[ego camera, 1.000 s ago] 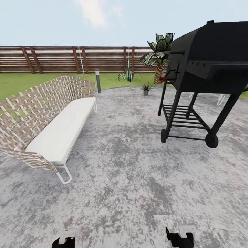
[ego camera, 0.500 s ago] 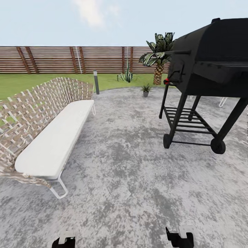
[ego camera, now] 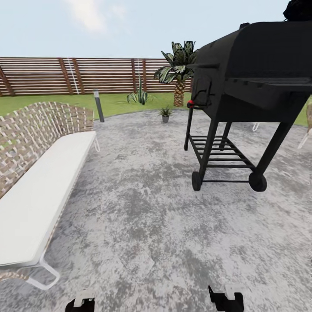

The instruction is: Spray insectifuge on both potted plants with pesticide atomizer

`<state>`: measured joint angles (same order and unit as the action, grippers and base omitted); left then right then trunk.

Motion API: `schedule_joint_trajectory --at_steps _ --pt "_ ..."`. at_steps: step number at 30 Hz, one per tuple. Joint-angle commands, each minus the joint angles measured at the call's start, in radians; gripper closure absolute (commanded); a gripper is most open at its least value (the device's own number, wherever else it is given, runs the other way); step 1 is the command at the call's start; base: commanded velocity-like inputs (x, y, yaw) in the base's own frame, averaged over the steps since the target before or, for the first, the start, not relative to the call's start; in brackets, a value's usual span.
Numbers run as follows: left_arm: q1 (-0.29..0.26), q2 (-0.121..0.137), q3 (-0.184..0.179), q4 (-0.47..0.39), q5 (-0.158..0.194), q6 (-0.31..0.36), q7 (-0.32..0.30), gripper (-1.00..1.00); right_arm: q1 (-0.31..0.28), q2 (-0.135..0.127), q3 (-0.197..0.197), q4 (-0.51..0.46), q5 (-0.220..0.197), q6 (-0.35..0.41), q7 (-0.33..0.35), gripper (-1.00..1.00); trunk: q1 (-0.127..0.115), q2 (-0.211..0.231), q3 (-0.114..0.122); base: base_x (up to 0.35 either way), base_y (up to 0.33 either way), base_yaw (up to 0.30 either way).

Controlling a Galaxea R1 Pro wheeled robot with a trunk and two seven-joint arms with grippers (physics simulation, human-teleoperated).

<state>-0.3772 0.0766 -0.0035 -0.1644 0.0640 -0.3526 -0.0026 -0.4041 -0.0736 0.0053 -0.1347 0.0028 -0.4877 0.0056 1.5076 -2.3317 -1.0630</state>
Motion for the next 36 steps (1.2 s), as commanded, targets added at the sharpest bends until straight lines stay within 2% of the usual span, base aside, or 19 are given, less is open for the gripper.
schedule_joint_trajectory --at_steps 1,8,21,36 --pt "0.0 0.0 -0.001 0.001 0.007 -0.003 -0.001 1.0 -0.001 0.0 0.0 0.001 0.0 -0.003 0.001 -1.0 0.0 0.0 -0.001 0.335 0.001 -0.299" --pt "0.0 0.0 -0.001 0.001 0.007 -0.003 -0.001 1.0 -0.001 0.0 0.0 0.001 0.0 -0.003 0.001 -1.0 0.0 0.0 -0.001 0.335 0.0 -0.23" --pt "0.0 0.0 -0.001 0.001 0.007 -0.003 -0.001 1.0 -0.001 0.0 0.001 0.001 0.0 -0.003 0.001 -1.0 0.0 0.0 -0.001 0.335 0.013 -0.015" --pt "0.0 0.0 -0.001 0.0 0.007 -0.003 -0.001 1.0 -0.001 0.0 0.001 0.001 0.0 -0.003 0.001 -1.0 0.0 0.0 -0.001 0.305 0.171 0.0"
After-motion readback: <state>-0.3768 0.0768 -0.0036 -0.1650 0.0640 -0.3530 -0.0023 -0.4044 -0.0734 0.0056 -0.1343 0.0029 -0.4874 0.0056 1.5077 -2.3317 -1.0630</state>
